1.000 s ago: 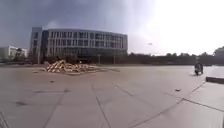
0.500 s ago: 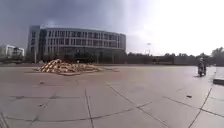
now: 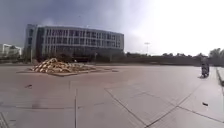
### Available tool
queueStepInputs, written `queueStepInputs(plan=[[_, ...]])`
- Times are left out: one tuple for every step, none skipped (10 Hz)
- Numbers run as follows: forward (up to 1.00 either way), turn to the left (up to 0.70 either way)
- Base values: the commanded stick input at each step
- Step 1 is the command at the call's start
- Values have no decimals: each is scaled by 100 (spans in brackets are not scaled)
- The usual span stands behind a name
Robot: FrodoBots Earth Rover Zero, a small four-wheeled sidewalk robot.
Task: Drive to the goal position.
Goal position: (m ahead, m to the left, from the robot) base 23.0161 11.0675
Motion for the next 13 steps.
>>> queueStepInputs(plan=[[100, -8], [100, -8], [100, -8], [100, -8], [100, -8], [100, -8], [100, -8], [100, -8], [100, -8], [100, -8], [100, -8], [100, -8], [100, -8]])
